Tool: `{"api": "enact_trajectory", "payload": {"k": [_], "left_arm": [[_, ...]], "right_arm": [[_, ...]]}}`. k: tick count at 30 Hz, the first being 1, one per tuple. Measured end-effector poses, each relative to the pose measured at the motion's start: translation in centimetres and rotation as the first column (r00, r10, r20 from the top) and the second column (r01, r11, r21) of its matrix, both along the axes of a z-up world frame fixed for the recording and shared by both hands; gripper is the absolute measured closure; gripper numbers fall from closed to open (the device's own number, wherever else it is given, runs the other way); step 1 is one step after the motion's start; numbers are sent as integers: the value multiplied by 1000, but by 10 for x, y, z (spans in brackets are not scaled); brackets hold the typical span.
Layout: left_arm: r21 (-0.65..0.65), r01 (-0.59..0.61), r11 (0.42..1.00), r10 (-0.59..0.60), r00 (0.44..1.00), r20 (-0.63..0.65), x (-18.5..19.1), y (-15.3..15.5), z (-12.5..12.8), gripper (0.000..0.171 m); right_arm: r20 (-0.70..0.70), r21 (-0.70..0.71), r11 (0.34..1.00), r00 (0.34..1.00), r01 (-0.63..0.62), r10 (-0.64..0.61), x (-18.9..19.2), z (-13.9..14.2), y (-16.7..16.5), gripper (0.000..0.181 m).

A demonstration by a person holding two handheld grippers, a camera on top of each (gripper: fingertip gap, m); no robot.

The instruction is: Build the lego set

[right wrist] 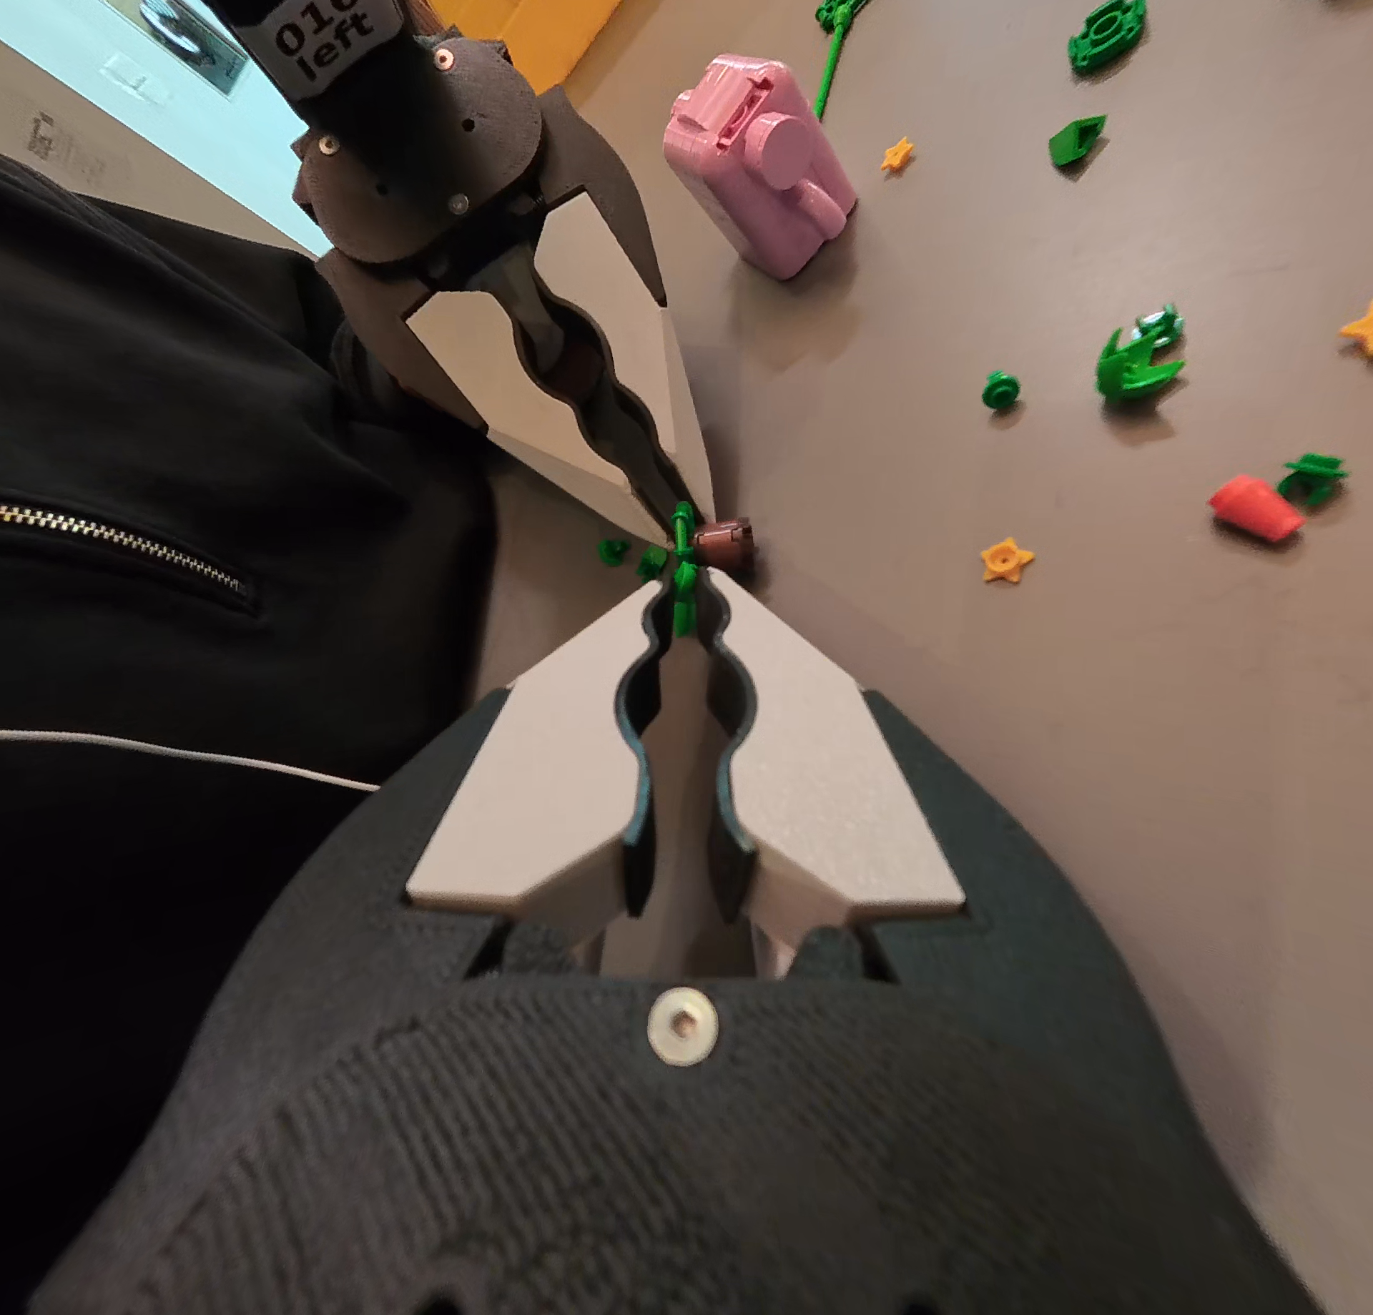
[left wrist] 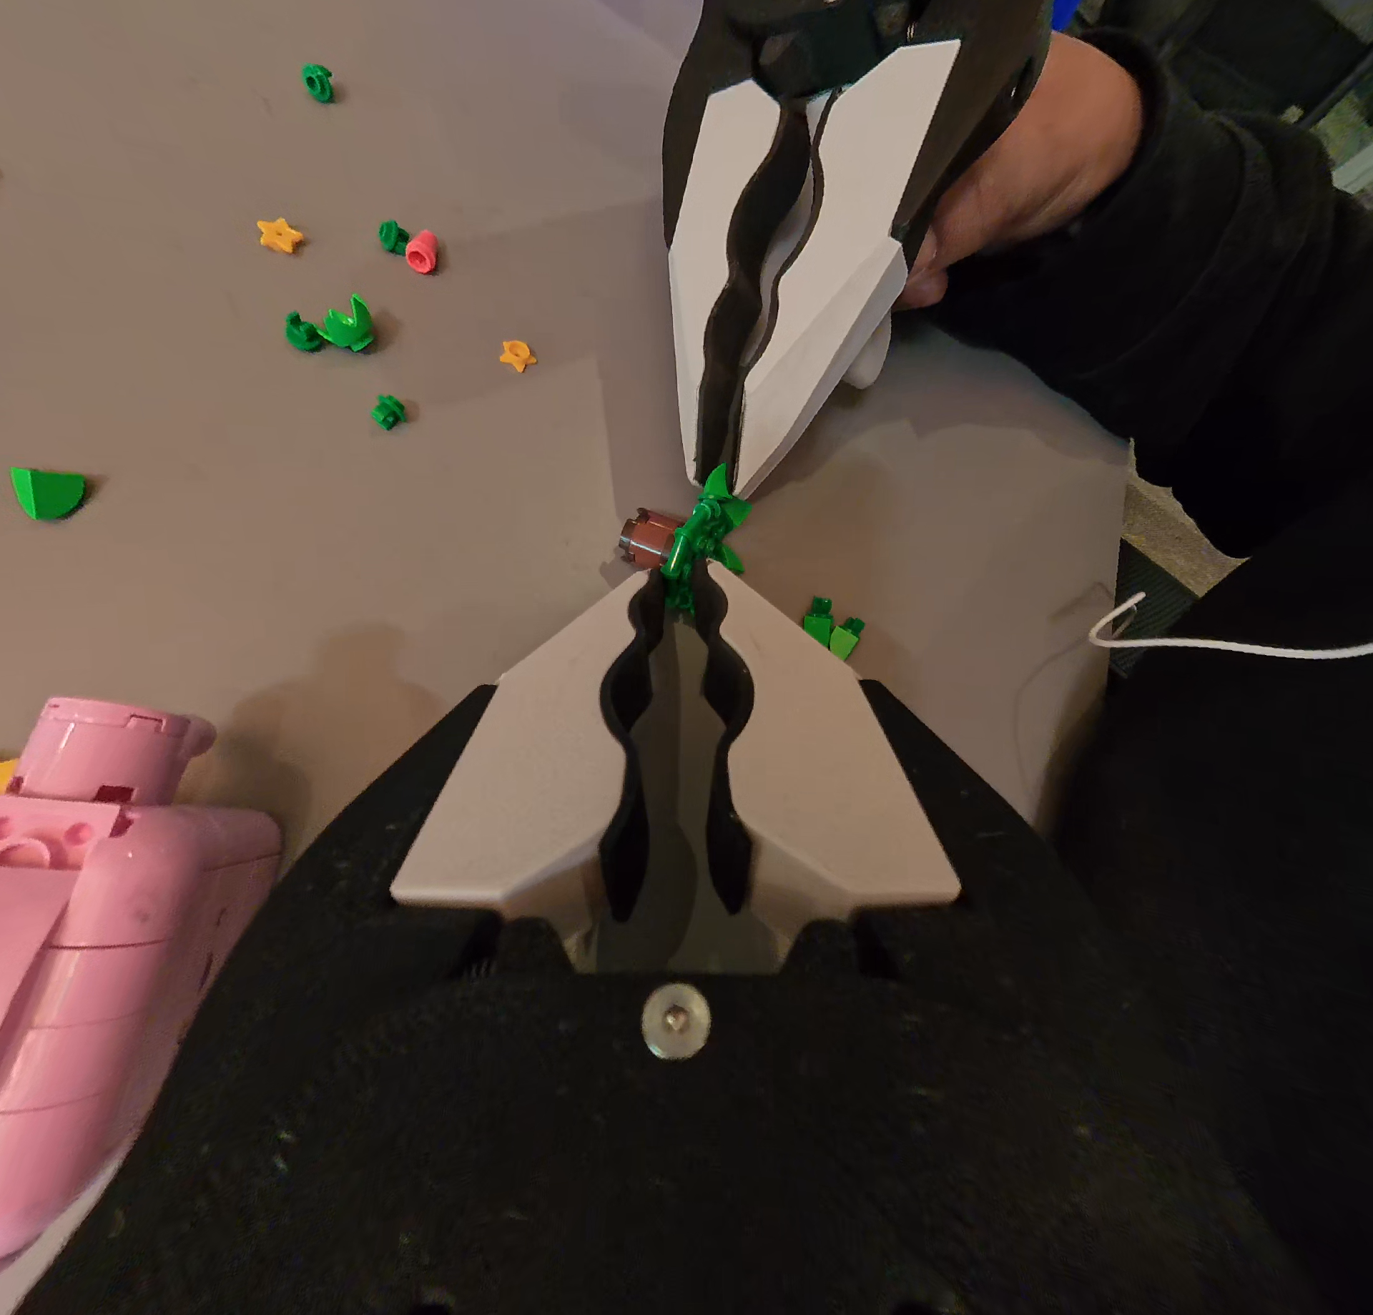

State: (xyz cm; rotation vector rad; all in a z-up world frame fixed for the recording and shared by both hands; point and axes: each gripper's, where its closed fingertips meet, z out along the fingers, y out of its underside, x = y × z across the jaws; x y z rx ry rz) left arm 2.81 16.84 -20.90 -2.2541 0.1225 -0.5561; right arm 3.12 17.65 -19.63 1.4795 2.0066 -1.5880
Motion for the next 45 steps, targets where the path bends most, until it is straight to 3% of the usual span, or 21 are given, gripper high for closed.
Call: {"api": "enact_trajectory", "payload": {"k": [15, 17, 22, 26, 28, 34, 45], "left_arm": [[-6, 6, 1000, -6, 1000, 23, -4, 0, 0, 168], [14, 2, 1000, -3, 995, 100, -5, 0, 6, 168], [65, -34, 997, 11, 944, 329, -14, -3, 26, 169], [110, 20, 994, -79, 823, 562, -3, -9, 47, 170], [132, 48, 990, -119, 781, 614, 2, -11, 55, 170], [166, 122, 979, -198, 773, 602, 18, -16, 61, 170], [219, 62, 974, -188, 762, 620, 7, -15, 72, 171]], "right_arm": [[-48, 42, 998, 998, 36, -34, -8, 1, 3, 176], [-136, 56, 997, 990, 50, -42, -13, 11, 4, 157], [-327, -30, 994, 939, 104, -108, -21, 44, 14, 150], [-409, -82, 995, 908, 64, -92, -16, 59, 11, 153], [-433, -73, 997, 900, 29, -58, -12, 61, 6, 155], [-458, -35, 998, 888, -54, 32, -3, 59, -10, 160], [-500, -134, 991, 864, -14, -56, -6, 79, -1, 150]]}}
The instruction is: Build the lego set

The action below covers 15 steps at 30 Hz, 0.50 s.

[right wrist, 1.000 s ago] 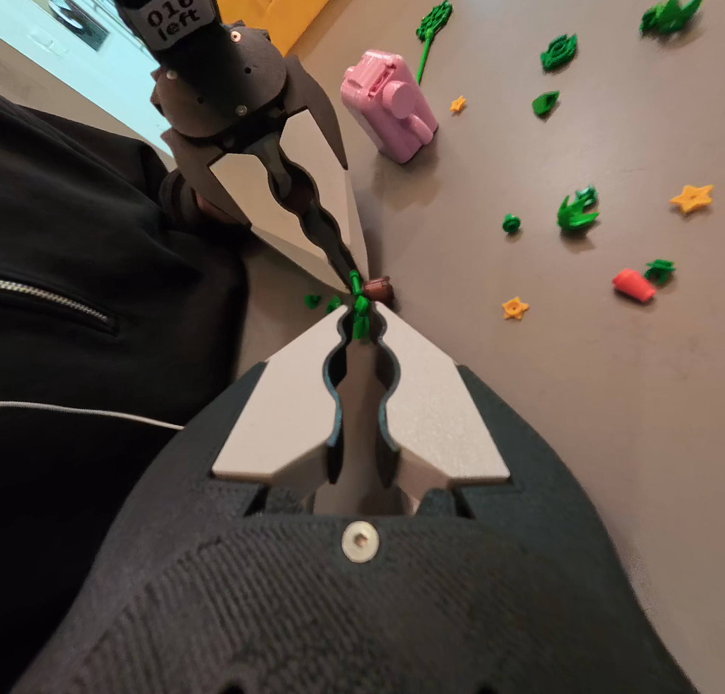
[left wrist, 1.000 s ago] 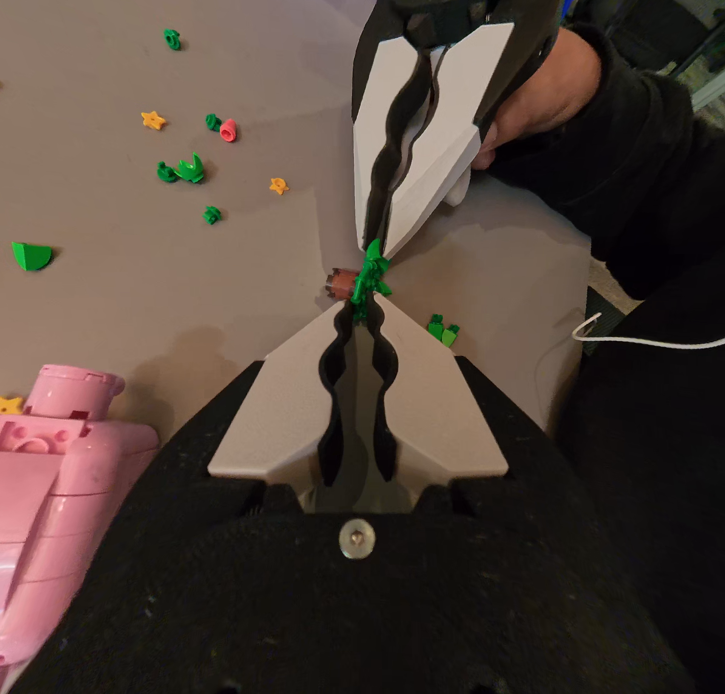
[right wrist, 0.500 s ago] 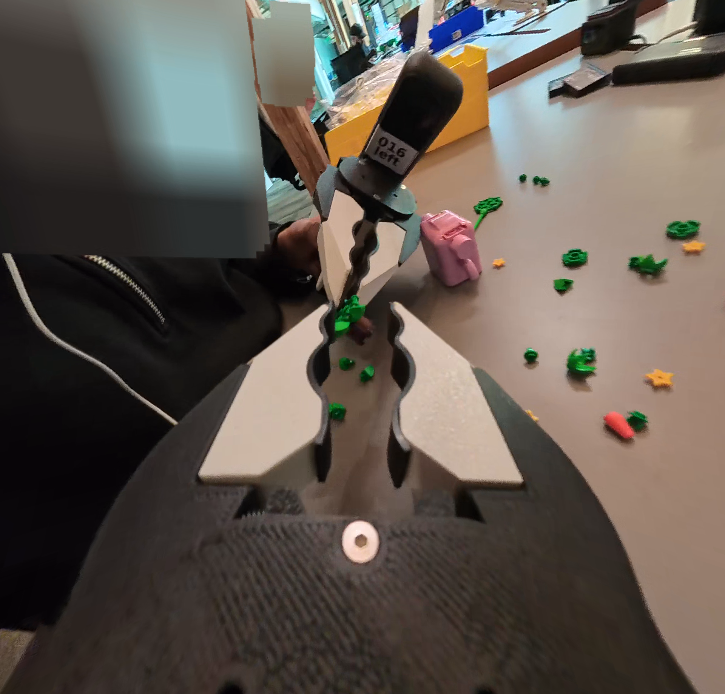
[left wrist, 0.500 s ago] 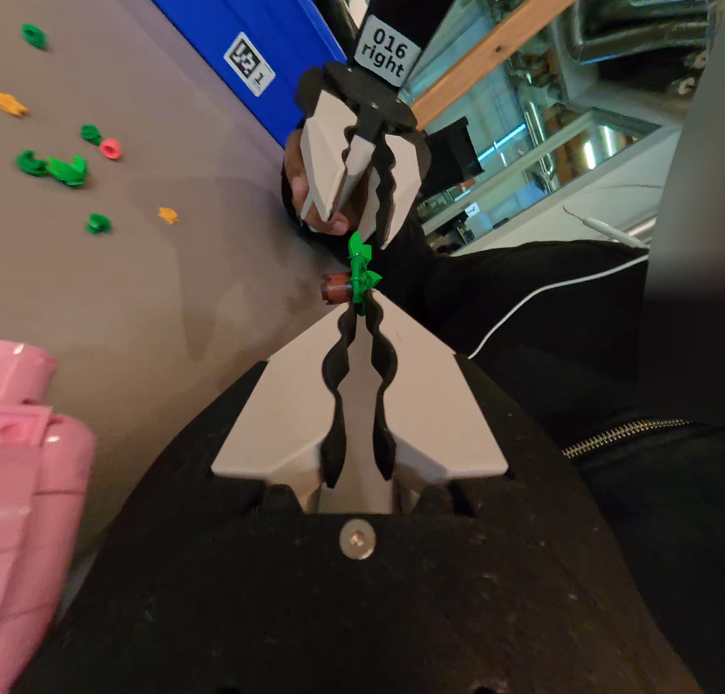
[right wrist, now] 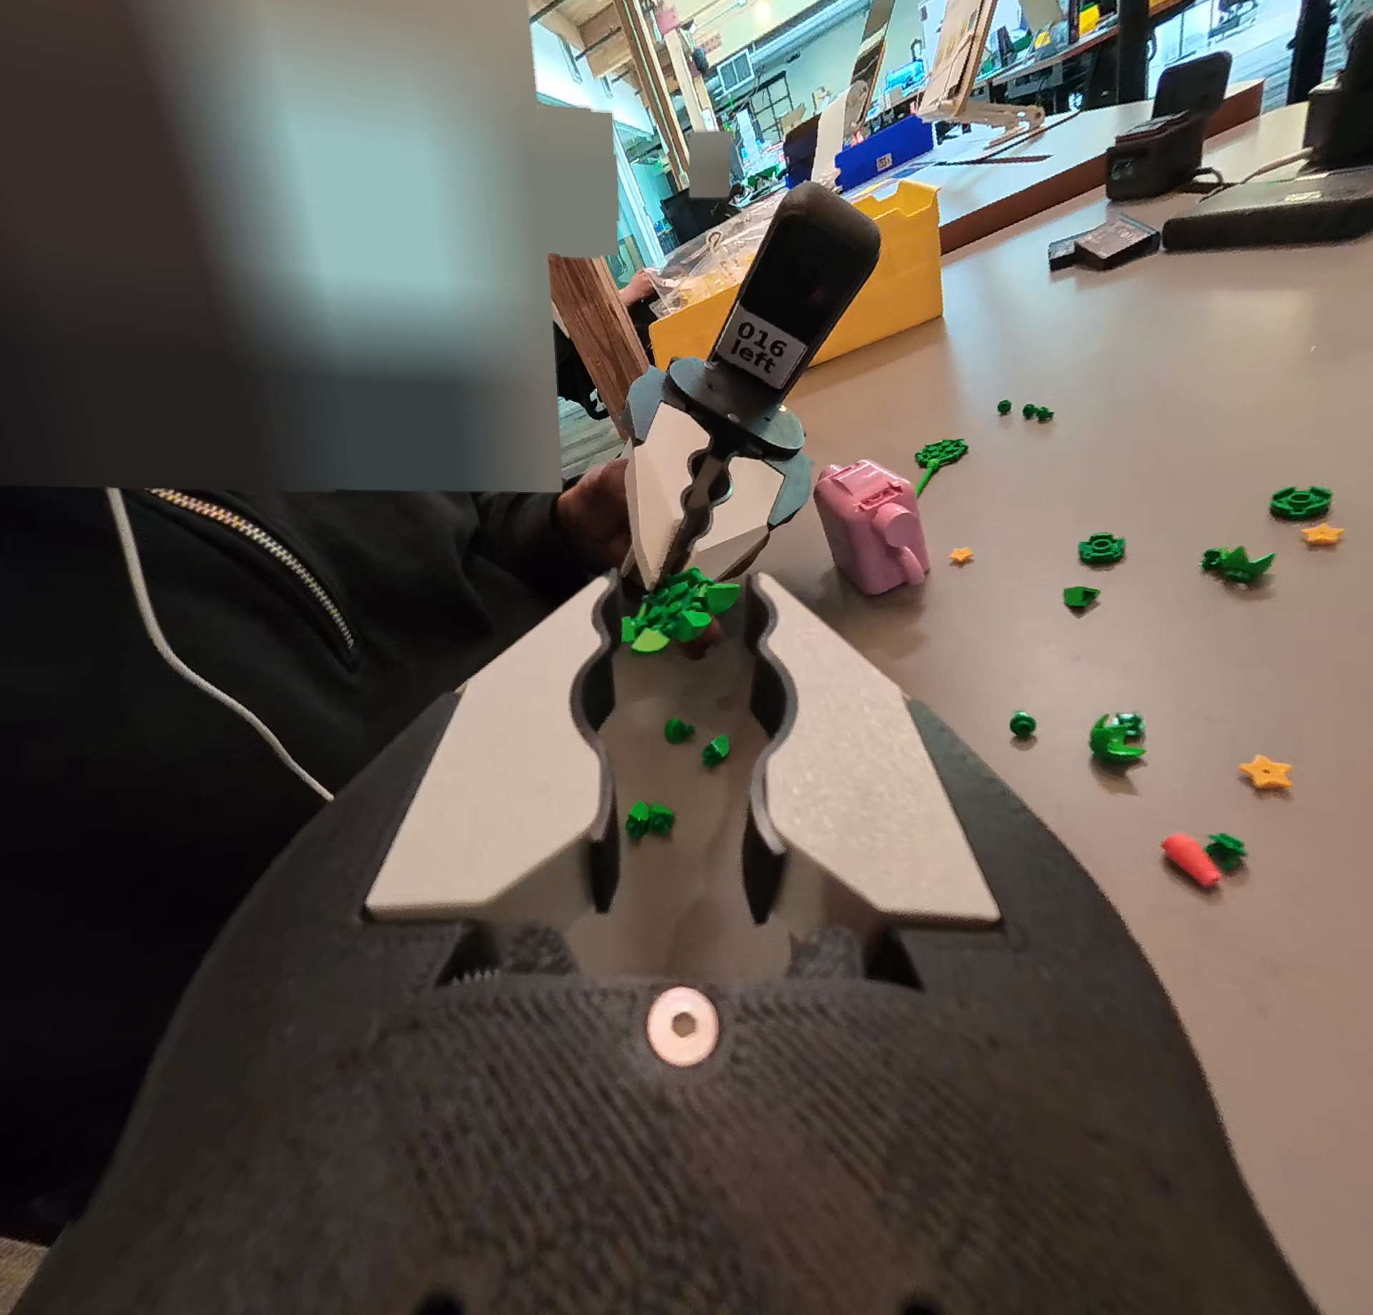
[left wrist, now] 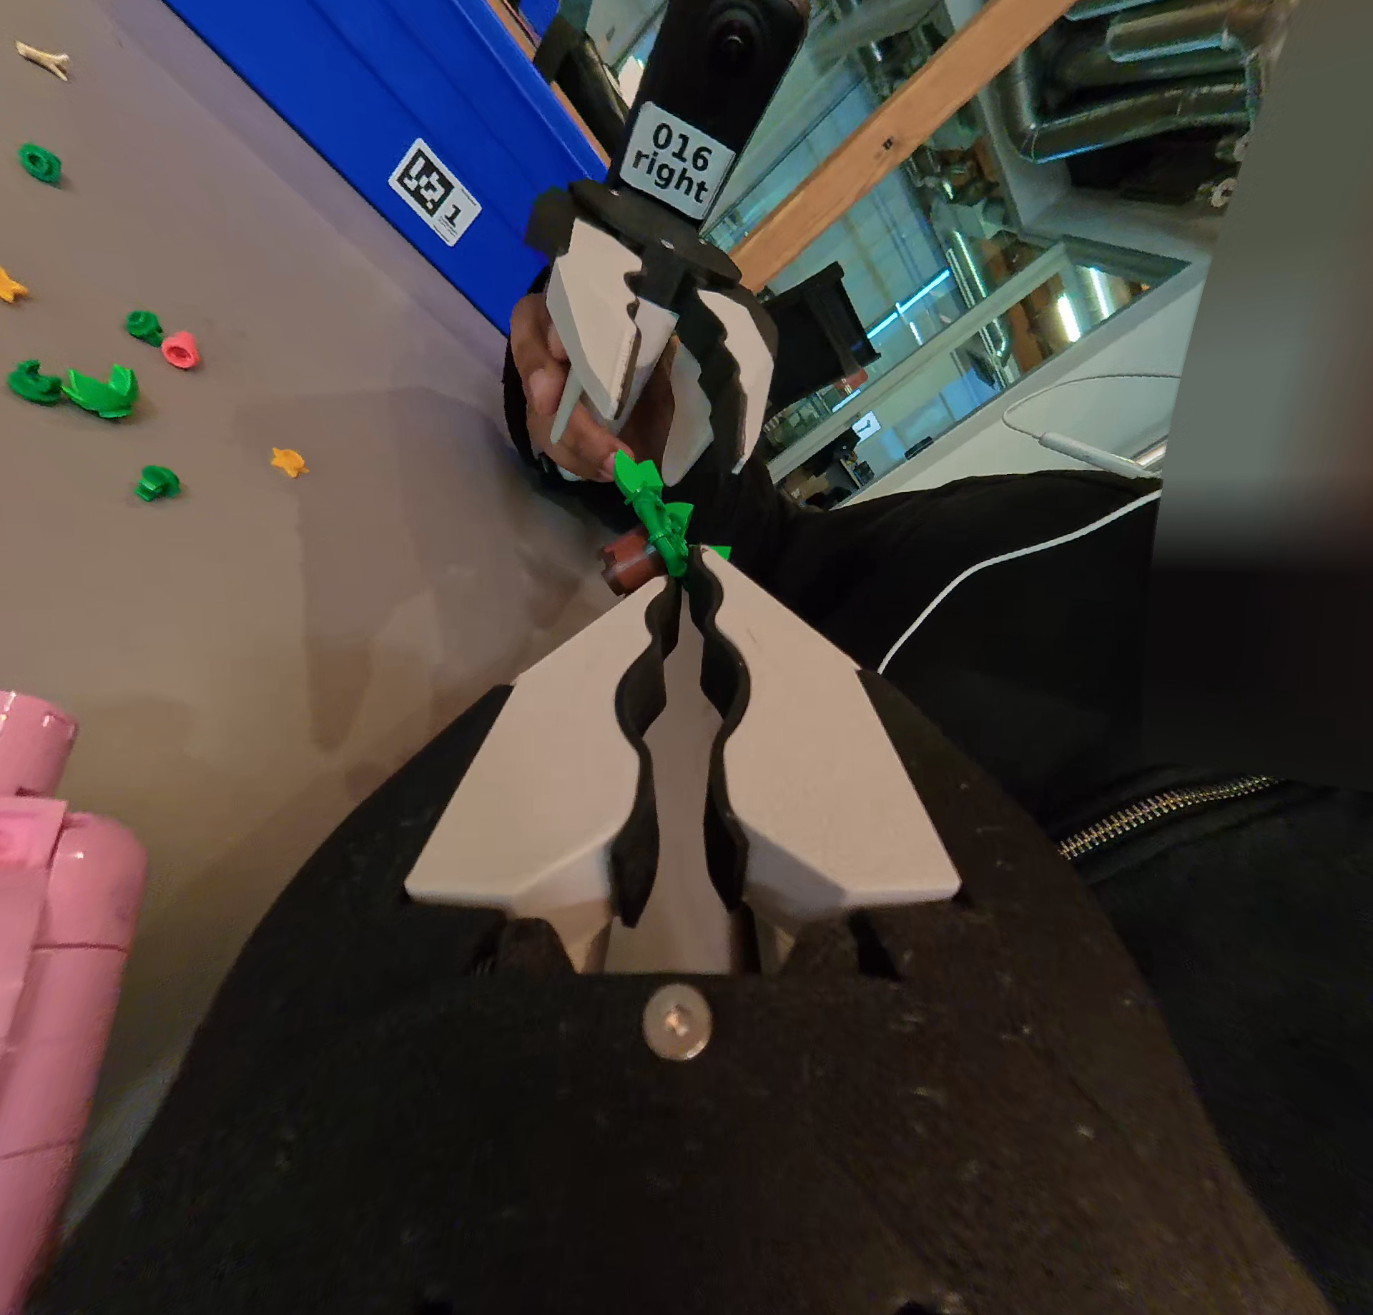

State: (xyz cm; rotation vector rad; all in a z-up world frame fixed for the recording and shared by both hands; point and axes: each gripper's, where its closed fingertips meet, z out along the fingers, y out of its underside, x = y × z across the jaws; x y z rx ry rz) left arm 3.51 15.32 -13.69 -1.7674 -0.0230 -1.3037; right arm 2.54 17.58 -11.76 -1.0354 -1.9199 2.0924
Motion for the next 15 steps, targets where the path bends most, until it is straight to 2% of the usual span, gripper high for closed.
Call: {"api": "enact_trajectory", "payload": {"k": [4, 15], "left_arm": [[14, -20, 1000, 20, 1000, -5, -3, 1, 2, 171], [69, -65, 996, 67, 997, -34, -9, 2, 8, 171]], "right_arm": [[-3, -3, 1000, 1000, 12, -12, -1, 1, 0, 143], [84, -41, 999, 996, 14, -10, -5, -8, 0, 146]]}}
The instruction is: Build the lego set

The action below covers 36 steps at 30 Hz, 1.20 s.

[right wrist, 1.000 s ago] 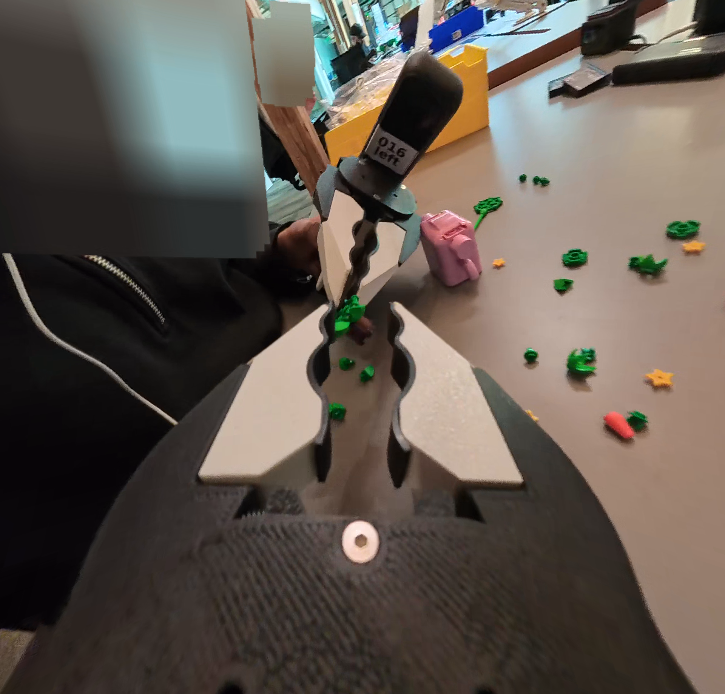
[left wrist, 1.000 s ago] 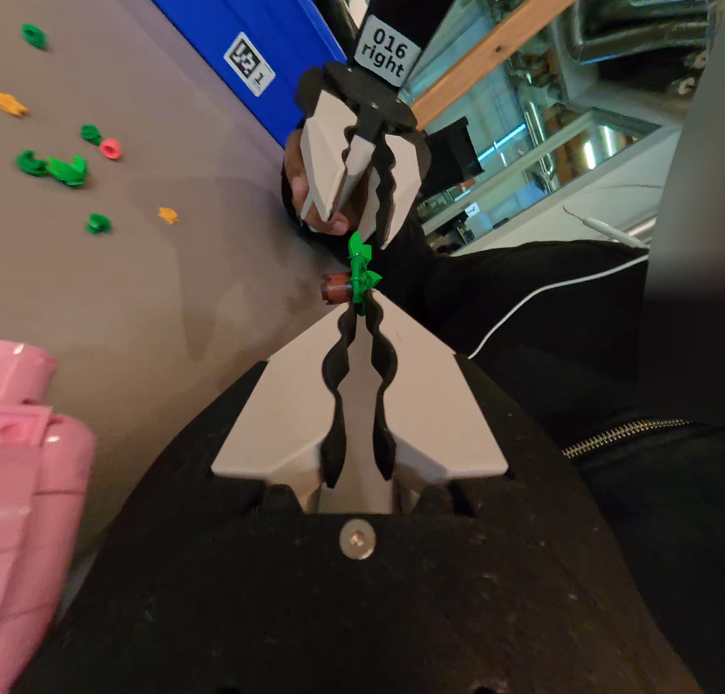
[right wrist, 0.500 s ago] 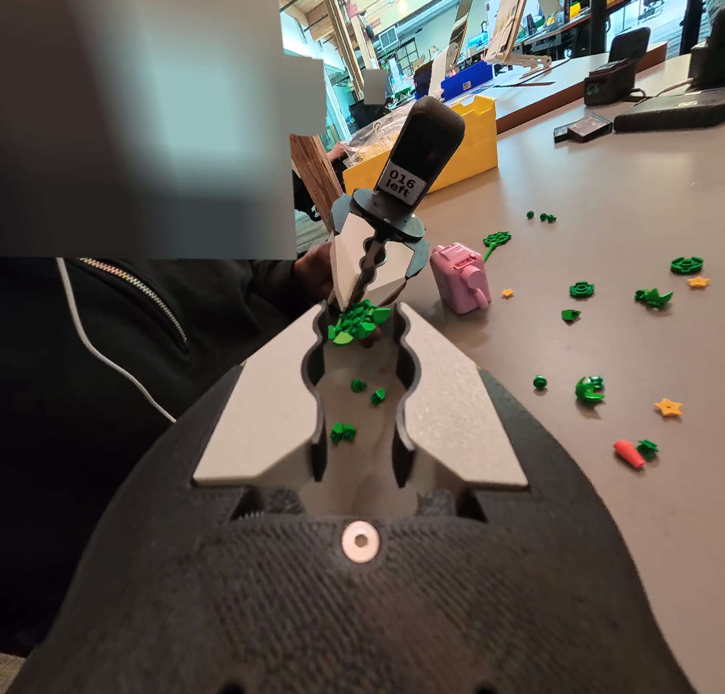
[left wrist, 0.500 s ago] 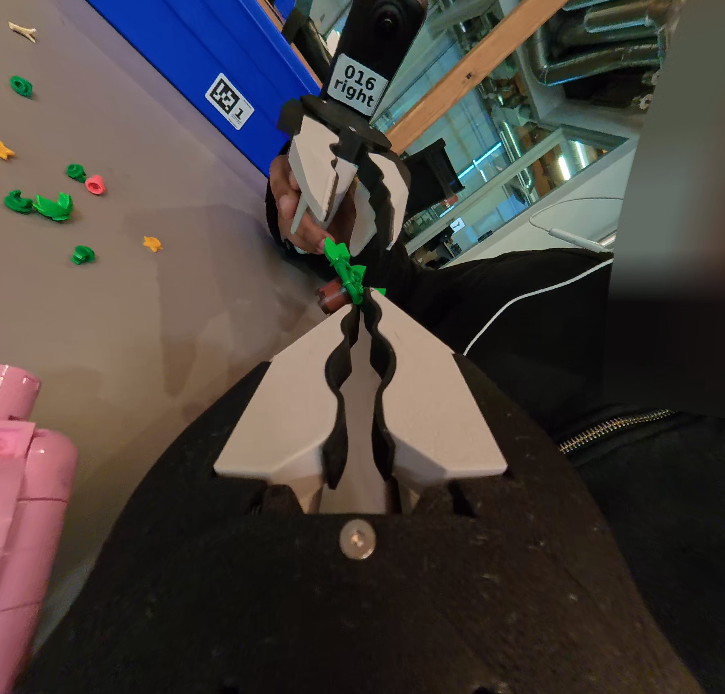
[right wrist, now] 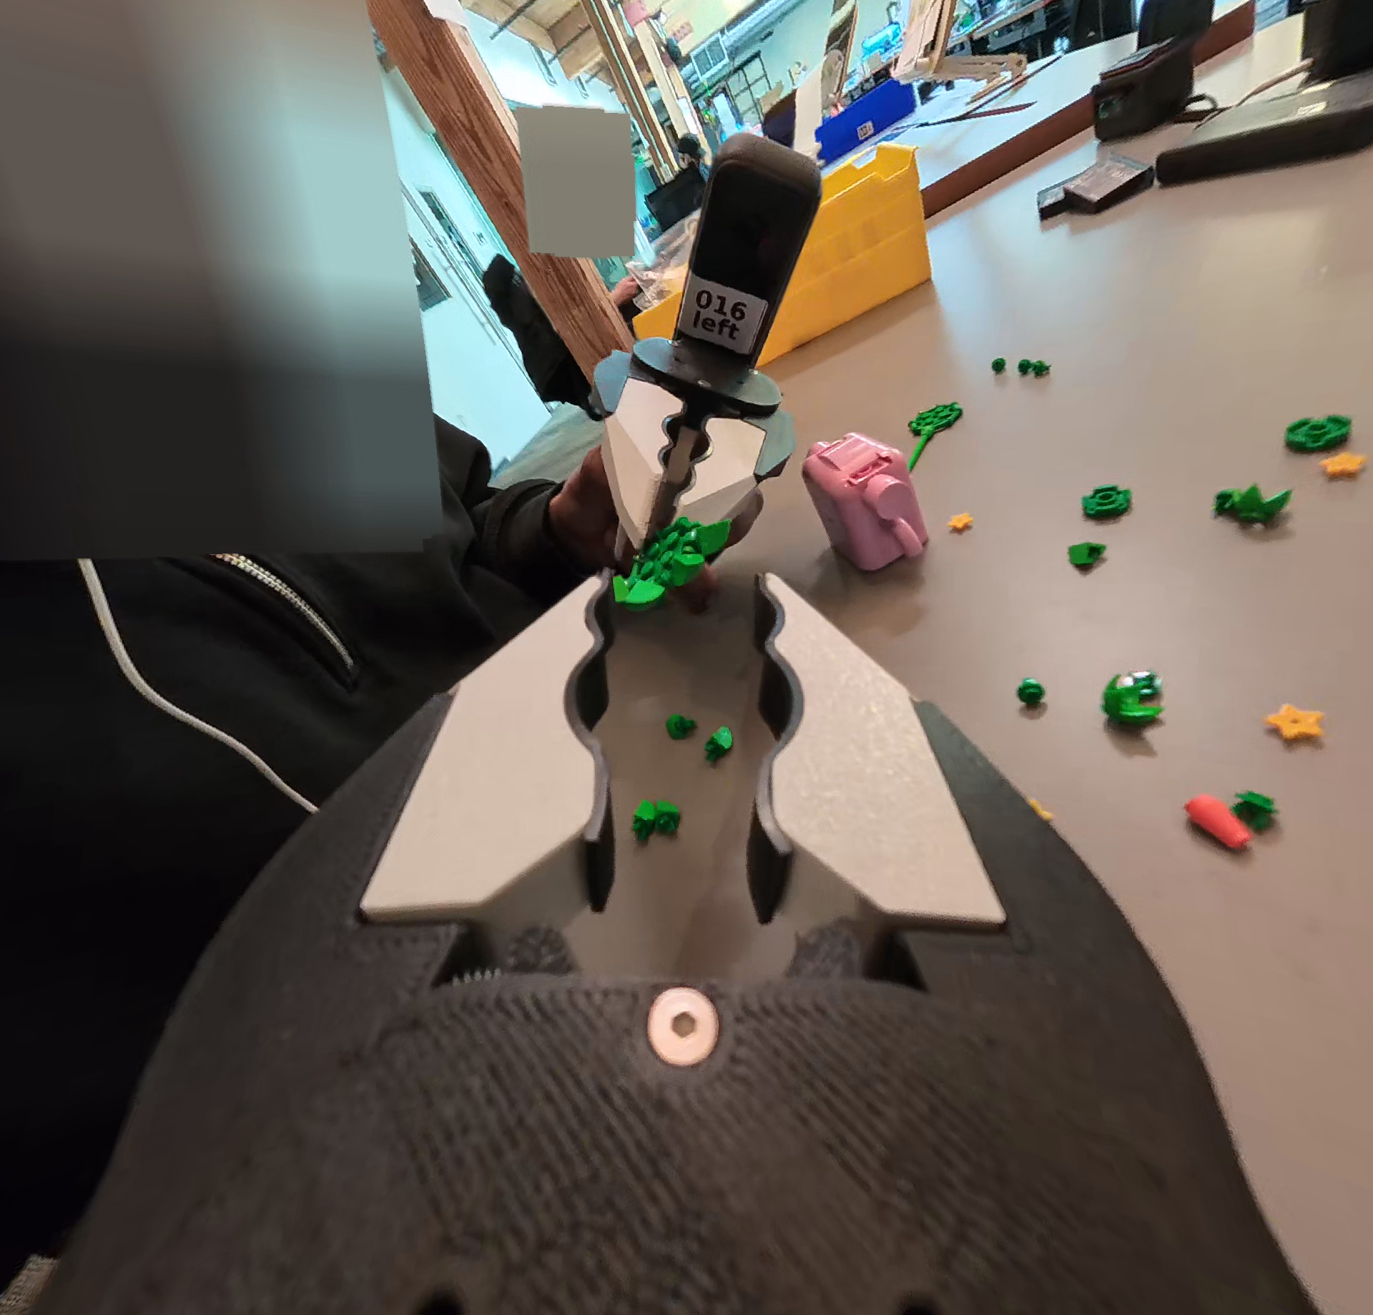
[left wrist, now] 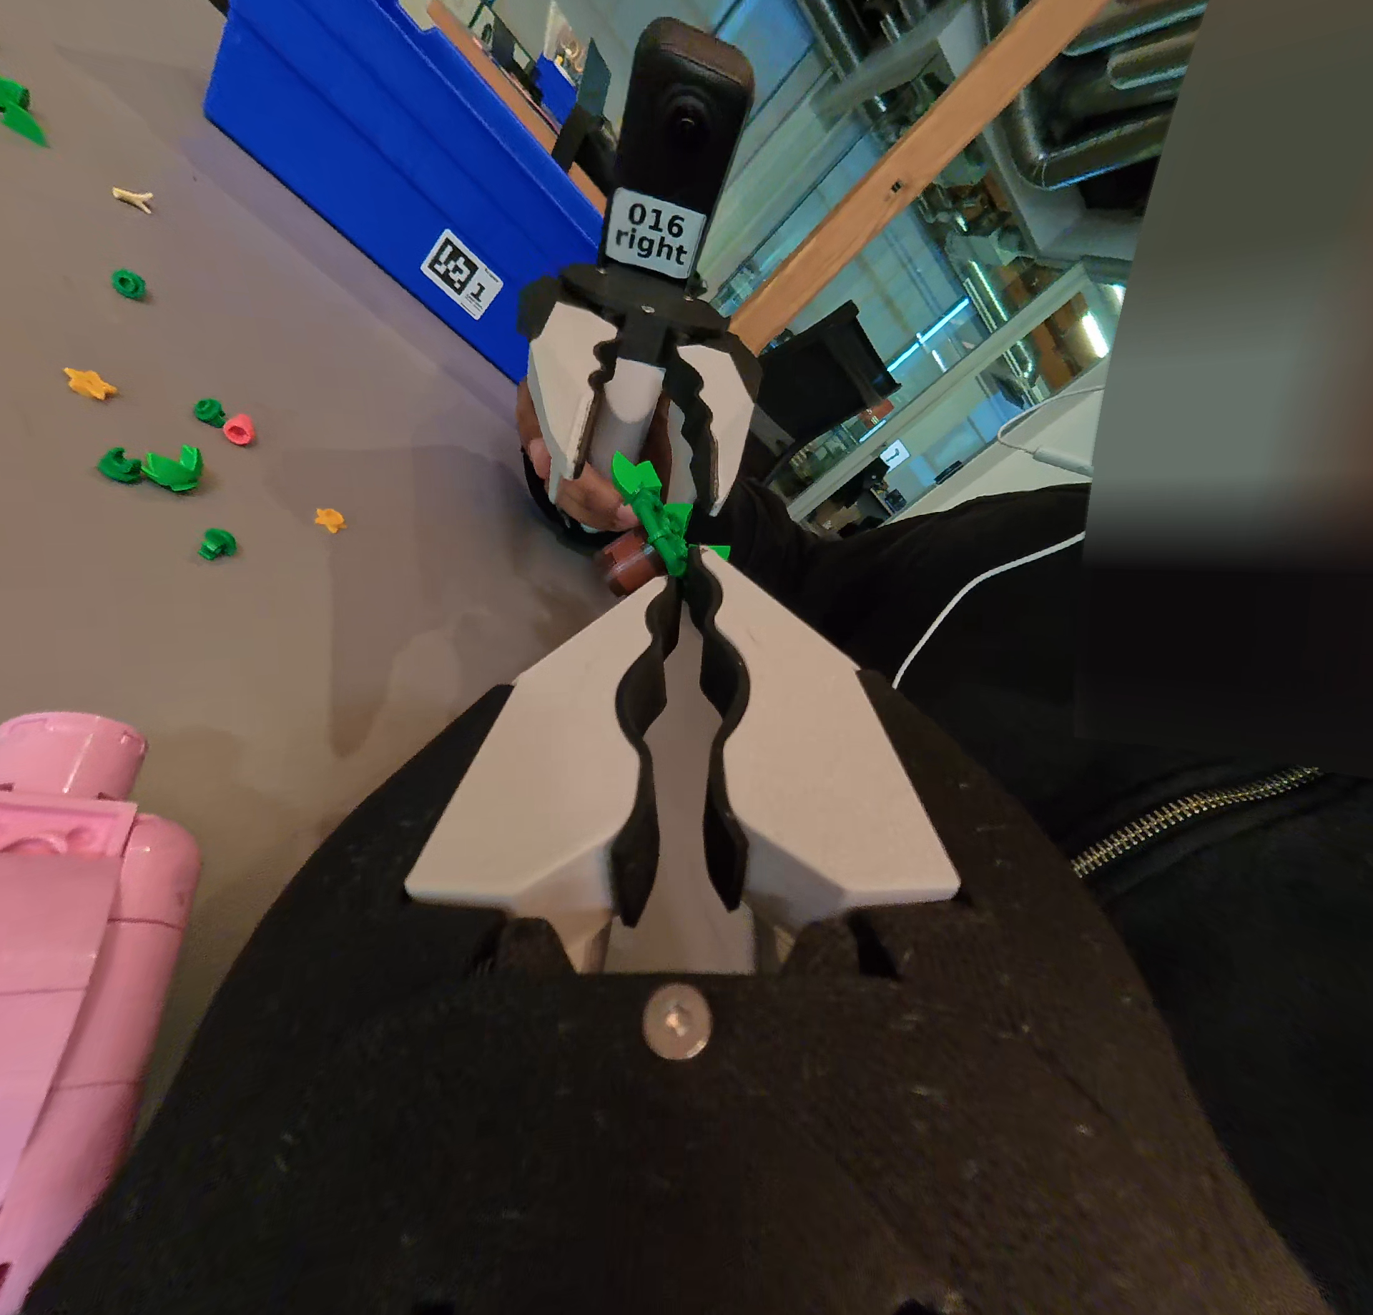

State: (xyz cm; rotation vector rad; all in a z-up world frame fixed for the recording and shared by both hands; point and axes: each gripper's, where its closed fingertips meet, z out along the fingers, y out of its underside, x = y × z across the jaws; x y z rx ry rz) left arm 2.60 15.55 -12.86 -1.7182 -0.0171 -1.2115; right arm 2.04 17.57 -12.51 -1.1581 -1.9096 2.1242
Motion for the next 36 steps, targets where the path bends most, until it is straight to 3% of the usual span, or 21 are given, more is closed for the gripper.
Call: {"api": "enact_trajectory", "payload": {"k": [13, 36], "left_arm": [[1, 0, 1000, 0, 999, -54, 5, 2, -5, 171], [-15, -16, 1000, 13, 983, -186, 10, 6, -19, 169]], "right_arm": [[91, -91, 992, 991, -88, 96, 5, -5, -14, 154], [183, -157, 987, 980, -45, 74, 1, -9, -2, 176]]}}
